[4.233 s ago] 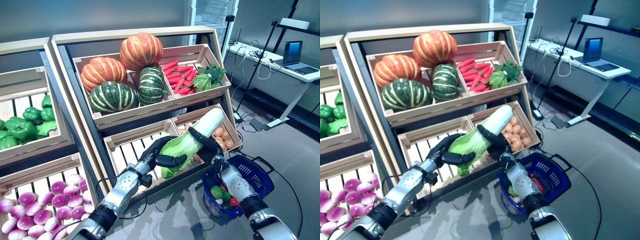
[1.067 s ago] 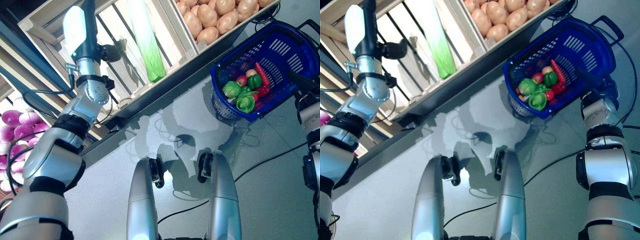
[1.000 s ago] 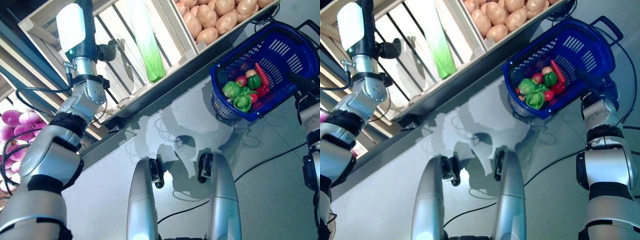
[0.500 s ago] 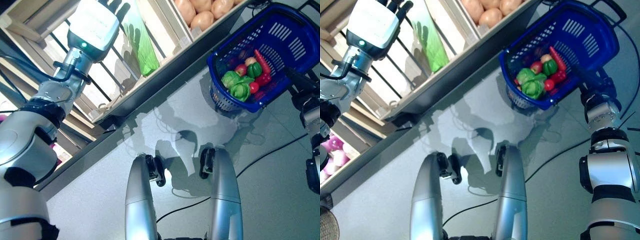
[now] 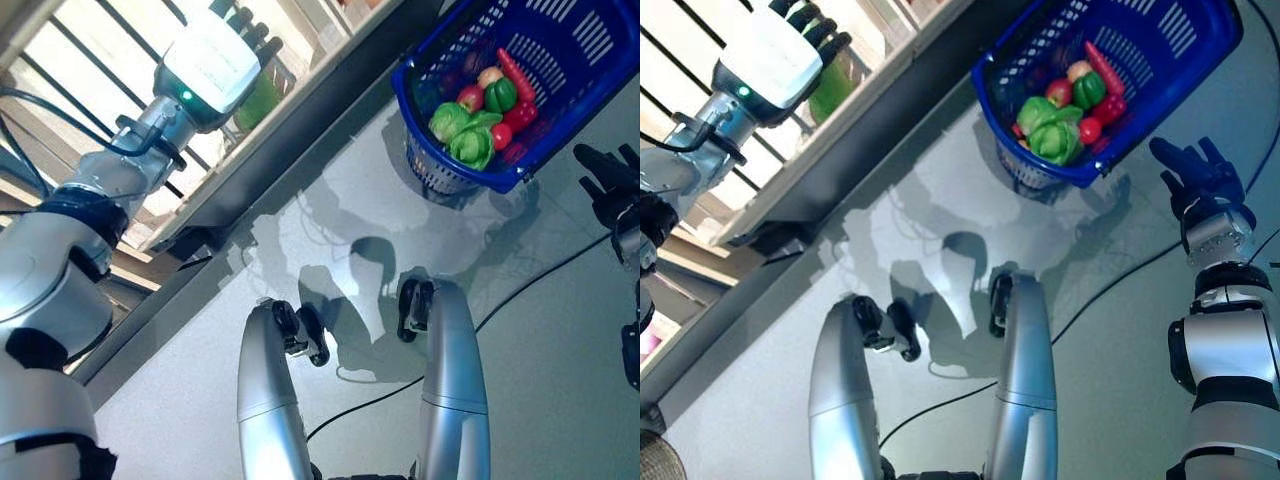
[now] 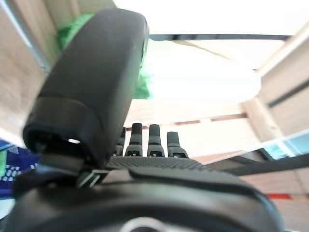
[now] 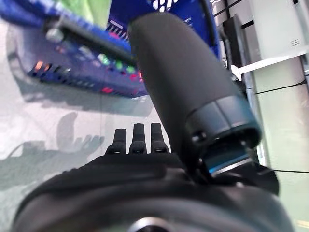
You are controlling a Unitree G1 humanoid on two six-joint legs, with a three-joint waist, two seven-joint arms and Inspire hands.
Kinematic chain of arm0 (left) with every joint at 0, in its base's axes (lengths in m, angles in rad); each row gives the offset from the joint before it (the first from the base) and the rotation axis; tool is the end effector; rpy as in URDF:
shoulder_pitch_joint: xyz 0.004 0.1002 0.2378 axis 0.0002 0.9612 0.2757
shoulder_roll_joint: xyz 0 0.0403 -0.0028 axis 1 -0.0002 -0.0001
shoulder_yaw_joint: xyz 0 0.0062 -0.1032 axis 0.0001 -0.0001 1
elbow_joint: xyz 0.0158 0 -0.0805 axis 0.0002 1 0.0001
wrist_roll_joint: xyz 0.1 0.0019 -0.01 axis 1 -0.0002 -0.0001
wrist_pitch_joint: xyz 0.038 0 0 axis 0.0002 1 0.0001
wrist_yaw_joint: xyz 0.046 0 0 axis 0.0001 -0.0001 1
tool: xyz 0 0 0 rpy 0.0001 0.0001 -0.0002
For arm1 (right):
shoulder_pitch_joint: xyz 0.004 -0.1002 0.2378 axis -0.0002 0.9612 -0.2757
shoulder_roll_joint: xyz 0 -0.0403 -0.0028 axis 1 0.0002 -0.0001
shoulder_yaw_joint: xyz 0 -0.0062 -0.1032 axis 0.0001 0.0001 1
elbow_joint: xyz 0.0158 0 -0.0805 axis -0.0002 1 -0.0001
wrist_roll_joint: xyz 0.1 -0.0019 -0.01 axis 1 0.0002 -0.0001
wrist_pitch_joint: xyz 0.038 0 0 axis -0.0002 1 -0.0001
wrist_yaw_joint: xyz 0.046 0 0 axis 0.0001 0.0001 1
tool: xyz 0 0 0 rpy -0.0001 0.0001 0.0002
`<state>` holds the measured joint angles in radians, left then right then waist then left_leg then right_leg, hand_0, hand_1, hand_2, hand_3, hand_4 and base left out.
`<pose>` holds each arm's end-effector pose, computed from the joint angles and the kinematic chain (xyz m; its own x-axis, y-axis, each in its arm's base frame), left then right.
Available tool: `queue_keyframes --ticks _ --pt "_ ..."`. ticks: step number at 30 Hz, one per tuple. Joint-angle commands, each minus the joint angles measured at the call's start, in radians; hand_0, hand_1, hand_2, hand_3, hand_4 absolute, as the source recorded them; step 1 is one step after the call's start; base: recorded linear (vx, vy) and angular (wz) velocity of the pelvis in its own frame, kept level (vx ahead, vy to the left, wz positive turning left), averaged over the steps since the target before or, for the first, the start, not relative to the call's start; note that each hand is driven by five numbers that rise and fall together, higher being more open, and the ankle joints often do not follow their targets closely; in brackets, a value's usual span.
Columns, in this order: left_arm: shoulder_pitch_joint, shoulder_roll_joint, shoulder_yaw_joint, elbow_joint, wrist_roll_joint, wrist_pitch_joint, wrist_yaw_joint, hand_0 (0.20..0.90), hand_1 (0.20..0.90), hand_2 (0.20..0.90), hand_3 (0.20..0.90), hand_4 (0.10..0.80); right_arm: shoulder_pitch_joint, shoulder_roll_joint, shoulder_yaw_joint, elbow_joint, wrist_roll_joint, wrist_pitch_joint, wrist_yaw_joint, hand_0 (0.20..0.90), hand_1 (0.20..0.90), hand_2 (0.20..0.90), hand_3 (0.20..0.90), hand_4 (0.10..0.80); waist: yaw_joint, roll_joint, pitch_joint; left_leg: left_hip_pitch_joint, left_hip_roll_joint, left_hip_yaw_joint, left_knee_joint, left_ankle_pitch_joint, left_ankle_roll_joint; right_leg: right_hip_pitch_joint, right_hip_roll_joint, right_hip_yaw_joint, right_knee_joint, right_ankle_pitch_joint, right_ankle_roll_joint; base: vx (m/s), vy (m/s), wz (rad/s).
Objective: Put vegetables into the basket
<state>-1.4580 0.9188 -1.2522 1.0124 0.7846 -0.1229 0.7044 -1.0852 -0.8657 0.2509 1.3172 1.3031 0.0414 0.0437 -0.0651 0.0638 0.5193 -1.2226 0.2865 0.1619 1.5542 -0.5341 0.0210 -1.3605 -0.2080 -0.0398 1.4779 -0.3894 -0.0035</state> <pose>0.3521 0.2604 0.2761 0.7648 -0.4683 0.4426 -0.6443 -0.5484 0.5330 0.3113 -0.3543 0.2010 0.8855 -0.4621 -0.0488 0.4137 0.7361 0.5358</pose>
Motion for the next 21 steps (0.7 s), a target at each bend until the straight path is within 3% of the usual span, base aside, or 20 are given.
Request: queue_keyframes --ticks 1,6,12,14,15,16,17,21 --pt "-0.174 0.072 -0.053 0.070 -0.043 0.002 -0.068 0.900 0.900 0.900 0.900 0.800 -0.003 -0.081 -0.006 -0.033 0.064 -0.048 0.046 0.900 0.900 0.900 0.900 0.800 -0.032 -0.006 -0.074 -0.033 0.001 -0.047 -0.010 -0.077 0.001 0.080 -0.081 -0.028 -0.068 -0.025 -0.003 -0.006 0.003 -0.04" --pt "-0.145 0.040 -0.062 0.139 -0.140 0.011 -0.284 0.900 0.900 0.900 0.900 0.800 -0.037 -0.085 0.008 -0.023 0.063 -0.049 0.050 0.900 0.900 0.900 0.900 0.800 -0.036 -0.010 -0.089 -0.062 0.015 -0.058 0.026 -0.093 0.002 0.051 -0.084 -0.020 -0.031 -0.039 -0.006 0.003 0.006 -0.02" --pt "-0.110 0.048 -0.023 0.195 -0.253 0.053 -0.366 0.900 0.900 0.900 0.900 0.800 -0.019 -0.088 -0.004 -0.042 0.093 -0.051 0.078 0.900 0.900 0.900 0.900 0.800 -0.036 -0.018 -0.097 -0.089 0.024 -0.066 0.044 -0.094 0.003 0.023 -0.081 -0.017 -0.018 -0.037 -0.007 0.002 0.023 -0.04" --pt "-0.102 0.058 -0.009 0.197 -0.261 0.055 -0.375 0.820 0.820 0.820 0.820 0.747 -0.003 -0.093 -0.017 -0.057 0.095 -0.053 0.086 0.900 0.900 0.900 0.900 0.800 -0.038 -0.020 -0.099 -0.092 0.026 -0.067 0.040 -0.092 0.003 0.020 -0.082 -0.017 -0.022 -0.034 -0.008 -0.015 0.039 -0.16" --pt "-0.092 0.065 0.001 0.197 -0.272 0.063 -0.383 0.535 0.535 0.535 0.535 0.557 0.010 -0.095 -0.026 -0.067 0.103 -0.060 0.086 0.900 0.900 0.900 0.900 0.800 -0.037 -0.021 -0.102 -0.100 0.028 -0.069 0.044 -0.092 0.002 0.012 -0.083 -0.016 -0.018 -0.034 -0.008 -0.024 0.046 -0.15" --pt "-0.089 0.067 0.005 0.199 -0.272 0.064 -0.385 0.448 0.448 0.448 0.448 0.499 0.018 -0.096 -0.030 -0.073 0.111 -0.062 0.086 0.900 0.900 0.900 0.900 0.800 -0.037 -0.021 -0.103 -0.103 0.028 -0.070 0.045 -0.093 0.003 0.010 -0.085 -0.017 -0.018 -0.035 -0.009 -0.028 0.044 -0.08" --pt "-0.082 0.071 0.010 0.202 -0.278 0.070 -0.385 0.300 0.300 0.300 0.300 0.400 0.026 -0.098 -0.039 -0.077 0.115 -0.064 0.088 0.900 0.900 0.900 0.900 0.800 -0.038 -0.022 -0.104 -0.101 0.029 -0.070 0.041 -0.091 0.004 0.012 -0.086 -0.018 -0.021 -0.034 -0.009 -0.029 0.045 -0.06" --pt "-0.049 0.092 0.040 0.214 -0.288 0.093 -0.318 0.300 0.300 0.300 0.300 0.400 0.049 -0.105 -0.058 -0.100 0.132 -0.066 0.091 0.900 0.900 0.900 0.900 0.800 -0.035 -0.025 -0.114 -0.090 0.032 -0.068 0.027 -0.086 0.001 0.023 -0.093 -0.024 -0.035 -0.031 -0.009 -0.019 0.050 -0.02"
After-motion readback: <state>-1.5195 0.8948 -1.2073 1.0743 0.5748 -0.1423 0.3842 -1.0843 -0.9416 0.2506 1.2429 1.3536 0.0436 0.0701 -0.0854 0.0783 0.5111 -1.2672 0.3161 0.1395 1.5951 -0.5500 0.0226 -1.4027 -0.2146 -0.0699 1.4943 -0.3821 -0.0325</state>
